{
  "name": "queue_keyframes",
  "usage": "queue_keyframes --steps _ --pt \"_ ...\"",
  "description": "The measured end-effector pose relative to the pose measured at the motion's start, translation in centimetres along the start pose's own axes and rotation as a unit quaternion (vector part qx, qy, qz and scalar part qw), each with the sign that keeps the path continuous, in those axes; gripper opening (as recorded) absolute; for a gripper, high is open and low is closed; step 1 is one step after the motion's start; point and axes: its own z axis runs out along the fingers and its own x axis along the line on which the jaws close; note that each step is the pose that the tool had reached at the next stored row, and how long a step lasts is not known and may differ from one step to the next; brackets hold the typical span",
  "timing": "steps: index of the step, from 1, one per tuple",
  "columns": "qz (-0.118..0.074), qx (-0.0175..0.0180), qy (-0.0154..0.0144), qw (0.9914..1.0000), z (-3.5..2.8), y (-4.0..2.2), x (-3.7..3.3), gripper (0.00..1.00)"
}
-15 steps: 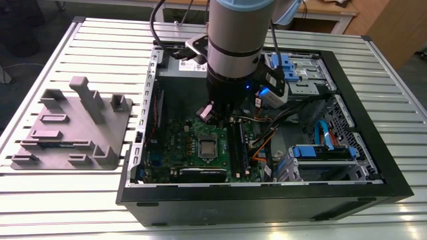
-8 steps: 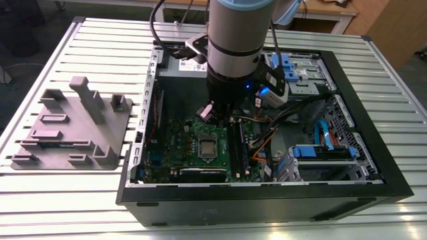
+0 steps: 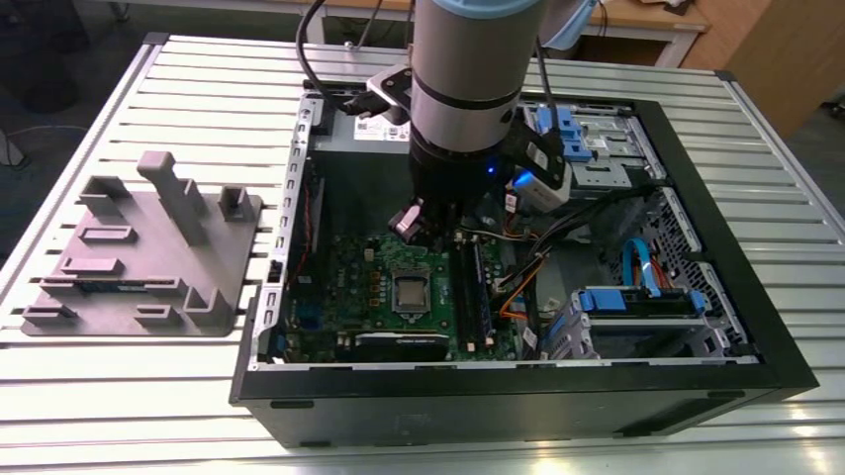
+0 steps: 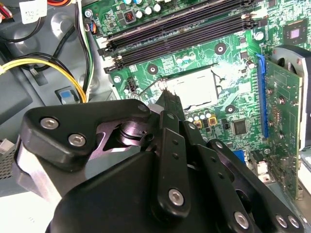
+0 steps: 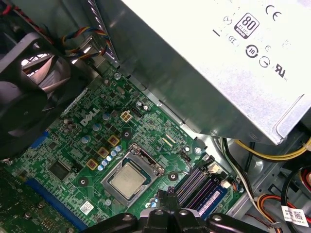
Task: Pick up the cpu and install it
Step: 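Close the cpu cover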
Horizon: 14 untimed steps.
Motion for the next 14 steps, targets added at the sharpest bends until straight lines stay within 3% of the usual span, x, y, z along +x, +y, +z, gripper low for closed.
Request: queue_keyframes --steps 14 --pt "0.000 -0.0001 -0.0001 1.00000 0.05 0.37 -0.32 0.10"
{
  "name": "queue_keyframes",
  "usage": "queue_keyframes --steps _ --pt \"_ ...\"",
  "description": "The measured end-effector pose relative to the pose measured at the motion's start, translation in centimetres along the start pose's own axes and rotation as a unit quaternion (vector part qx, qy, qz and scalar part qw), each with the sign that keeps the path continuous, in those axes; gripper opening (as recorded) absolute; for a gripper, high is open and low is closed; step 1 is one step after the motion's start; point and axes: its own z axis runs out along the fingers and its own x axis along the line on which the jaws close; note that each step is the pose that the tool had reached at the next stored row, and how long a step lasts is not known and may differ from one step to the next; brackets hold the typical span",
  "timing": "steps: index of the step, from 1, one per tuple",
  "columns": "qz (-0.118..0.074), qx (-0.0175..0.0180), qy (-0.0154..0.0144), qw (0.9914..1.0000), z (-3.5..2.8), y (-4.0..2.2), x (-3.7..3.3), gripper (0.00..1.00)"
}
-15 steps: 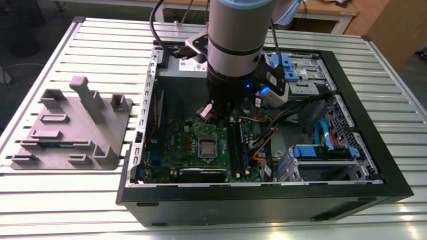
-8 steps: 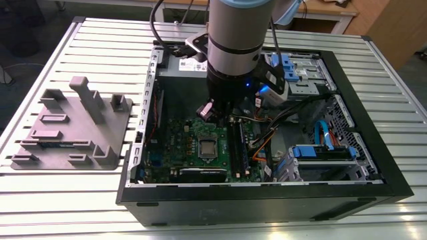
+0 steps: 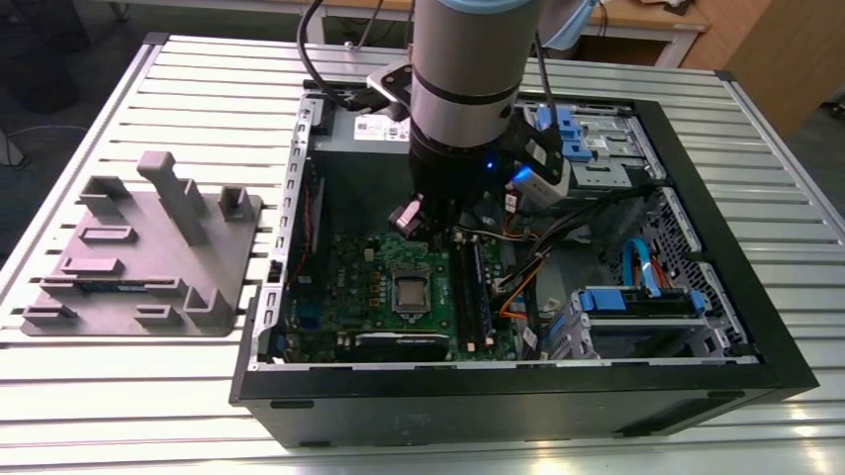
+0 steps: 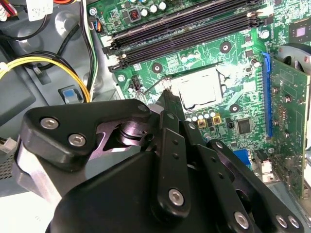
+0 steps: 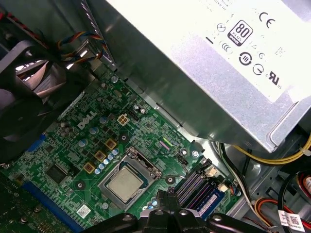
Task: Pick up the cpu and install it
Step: 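Close the cpu cover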
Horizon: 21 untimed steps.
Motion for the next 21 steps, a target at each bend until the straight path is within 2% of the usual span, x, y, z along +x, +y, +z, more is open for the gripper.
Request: queue_keyframes --steps 12,21 --pt "0.000 -0.0007 -0.0006 1.00000 0.12 0.44 -0.39 0.10" --pt "0.005 -0.0004 -0.0007 0.99999 0.22 0.29 -0.71 0.10"
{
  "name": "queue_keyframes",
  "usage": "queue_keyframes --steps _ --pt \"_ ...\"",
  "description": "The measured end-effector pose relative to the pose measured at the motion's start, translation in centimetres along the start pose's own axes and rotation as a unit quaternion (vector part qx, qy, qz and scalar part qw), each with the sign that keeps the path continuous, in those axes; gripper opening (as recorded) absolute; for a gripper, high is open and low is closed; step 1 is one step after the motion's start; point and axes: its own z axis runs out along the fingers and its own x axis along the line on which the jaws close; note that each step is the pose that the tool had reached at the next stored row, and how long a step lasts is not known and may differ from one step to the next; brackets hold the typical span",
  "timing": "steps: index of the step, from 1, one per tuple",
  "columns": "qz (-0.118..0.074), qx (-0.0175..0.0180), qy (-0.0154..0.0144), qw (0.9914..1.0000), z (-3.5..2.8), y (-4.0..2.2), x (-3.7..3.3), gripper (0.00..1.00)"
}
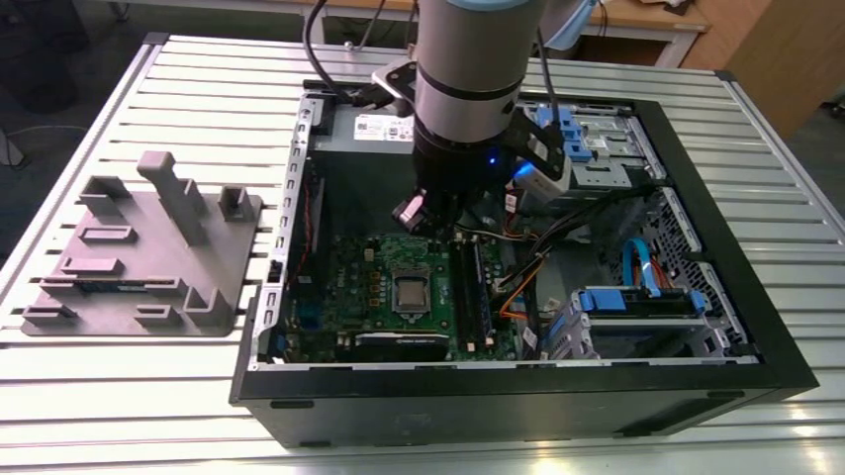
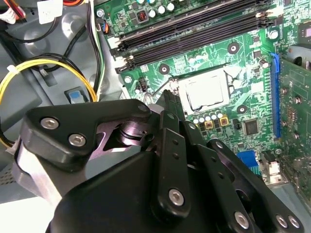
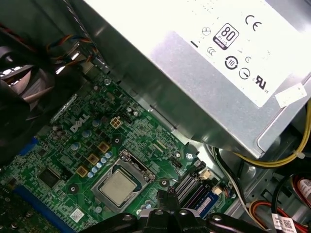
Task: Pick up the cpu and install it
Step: 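Close the cpu cover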
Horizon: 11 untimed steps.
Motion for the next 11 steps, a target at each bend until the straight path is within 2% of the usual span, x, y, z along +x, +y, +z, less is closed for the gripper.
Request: queue_keyframes --steps 8,11 --pt "0.000 0.0001 0.0000 1.00000 0.07 0.34 -0.37 0.10" --pt "0.002 0.0001 -0.0002 1.00000 0.12 0.24 -0.56 0.10"
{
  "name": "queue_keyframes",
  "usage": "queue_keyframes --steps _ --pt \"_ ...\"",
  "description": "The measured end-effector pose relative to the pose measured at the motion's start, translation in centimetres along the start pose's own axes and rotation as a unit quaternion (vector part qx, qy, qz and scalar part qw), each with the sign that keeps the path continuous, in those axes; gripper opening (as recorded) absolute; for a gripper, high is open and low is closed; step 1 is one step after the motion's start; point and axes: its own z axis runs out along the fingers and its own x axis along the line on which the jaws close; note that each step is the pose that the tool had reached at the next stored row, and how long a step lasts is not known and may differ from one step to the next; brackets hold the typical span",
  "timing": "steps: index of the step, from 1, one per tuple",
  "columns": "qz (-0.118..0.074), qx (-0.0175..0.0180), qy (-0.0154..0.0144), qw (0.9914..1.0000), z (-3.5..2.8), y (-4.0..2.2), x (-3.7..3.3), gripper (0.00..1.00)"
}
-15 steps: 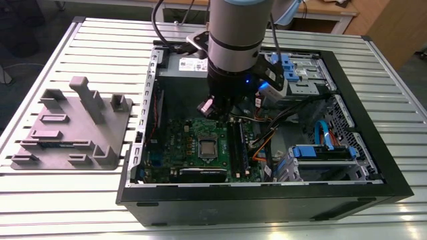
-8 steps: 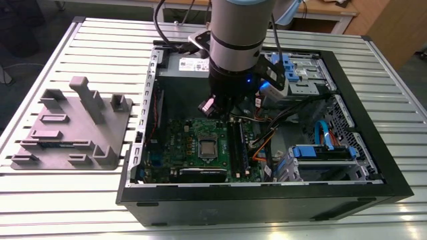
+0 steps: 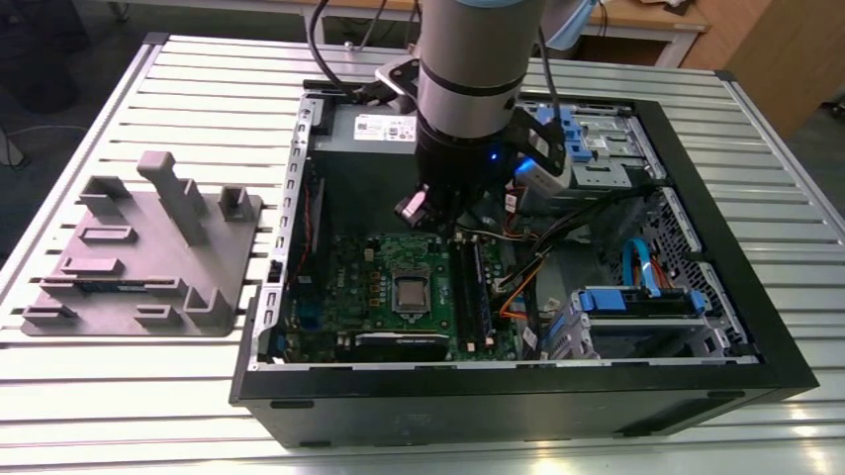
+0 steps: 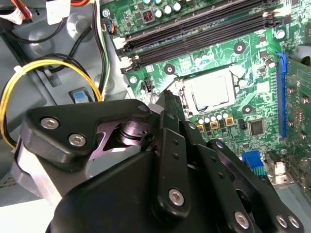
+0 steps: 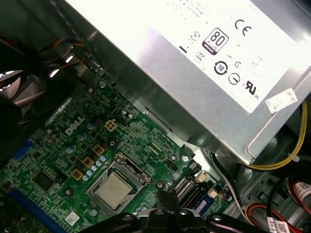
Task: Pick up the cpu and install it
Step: 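Close the cpu cover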
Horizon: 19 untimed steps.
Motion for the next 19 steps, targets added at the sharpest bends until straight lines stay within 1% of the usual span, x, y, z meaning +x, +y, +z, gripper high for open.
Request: queue_keyframes --steps 3,9,19 --pt "0.002 0.0002 0.0001 1.00000 0.01 -0.01 -0.12 0.10" --pt "0.002 0.0002 0.0001 1.00000 0.01 -0.08 -0.07 0.10" --pt "0.002 0.0002 0.0000 1.00000 -0.07 -0.90 0.77 0.10"
